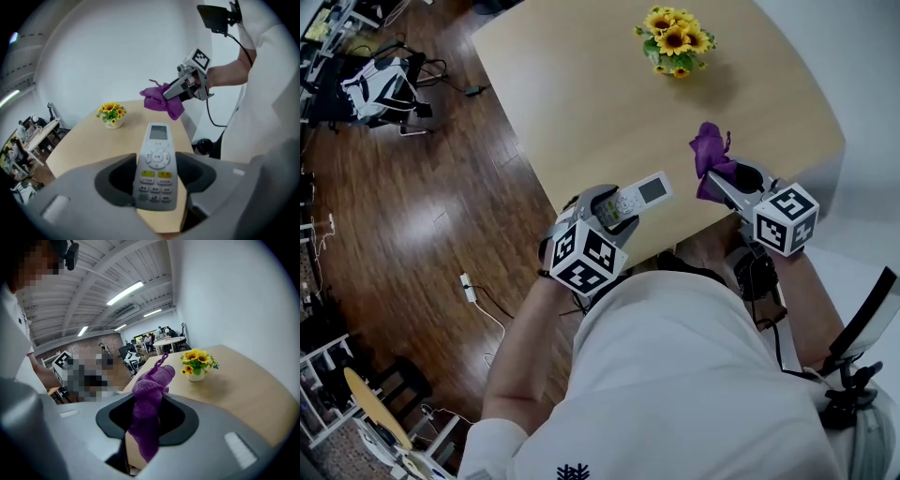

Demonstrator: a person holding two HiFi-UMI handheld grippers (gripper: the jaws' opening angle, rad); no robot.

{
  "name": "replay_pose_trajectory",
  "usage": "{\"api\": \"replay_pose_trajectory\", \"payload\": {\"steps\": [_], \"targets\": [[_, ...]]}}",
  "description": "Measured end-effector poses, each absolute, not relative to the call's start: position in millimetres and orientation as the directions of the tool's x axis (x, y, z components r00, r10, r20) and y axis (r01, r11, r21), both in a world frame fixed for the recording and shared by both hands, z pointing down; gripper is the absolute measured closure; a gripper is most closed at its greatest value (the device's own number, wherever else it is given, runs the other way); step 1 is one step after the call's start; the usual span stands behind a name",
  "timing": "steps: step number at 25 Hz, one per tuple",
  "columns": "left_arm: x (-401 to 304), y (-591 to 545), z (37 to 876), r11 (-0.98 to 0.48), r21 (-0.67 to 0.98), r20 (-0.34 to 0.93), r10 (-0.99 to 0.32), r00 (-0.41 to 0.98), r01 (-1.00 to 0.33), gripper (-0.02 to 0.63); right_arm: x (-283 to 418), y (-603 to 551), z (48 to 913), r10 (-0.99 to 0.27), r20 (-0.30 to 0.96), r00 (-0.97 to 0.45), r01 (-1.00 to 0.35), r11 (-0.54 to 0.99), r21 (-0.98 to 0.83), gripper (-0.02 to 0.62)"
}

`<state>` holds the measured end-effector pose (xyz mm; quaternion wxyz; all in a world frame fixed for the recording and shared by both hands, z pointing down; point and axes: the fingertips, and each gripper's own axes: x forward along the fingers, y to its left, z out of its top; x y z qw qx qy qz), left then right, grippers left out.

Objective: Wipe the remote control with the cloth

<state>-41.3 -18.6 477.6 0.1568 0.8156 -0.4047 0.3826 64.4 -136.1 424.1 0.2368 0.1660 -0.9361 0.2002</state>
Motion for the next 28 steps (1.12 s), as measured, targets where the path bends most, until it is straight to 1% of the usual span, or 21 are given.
{"api": "replay_pose_trajectory", "payload": {"steps": [8, 16, 21, 28], "targets": [[-58.7, -59.4, 505.9, -0.595, -0.061, 0.764, -0.545, 0.347, -0.801, 0.327, 87.2, -126.1, 437.1, -0.219, 0.54, -0.812, -0.433, 0.847, -0.307, 0.471], [-69.6, -103.5, 575.5, -0.551, -0.01, 0.792, -0.514, 0.33, -0.835, 0.325, 110.8, -118.1, 448.3, -0.225, 0.572, -0.789, -0.471, 0.819, -0.328, 0.471], [-64.9, -120.4, 611.3, -0.561, -0.011, 0.802, -0.5, 0.327, -0.828, 0.326, 129.1, -114.5, 453.2, -0.23, 0.596, -0.769, -0.499, 0.799, -0.336, 0.471], [-61.2, -126.2, 638.2, -0.582, -0.004, 0.821, -0.466, 0.329, -0.813, 0.325, 144.6, -112.6, 461.5, -0.241, 0.616, -0.75, -0.532, 0.772, -0.347, 0.471]]}}
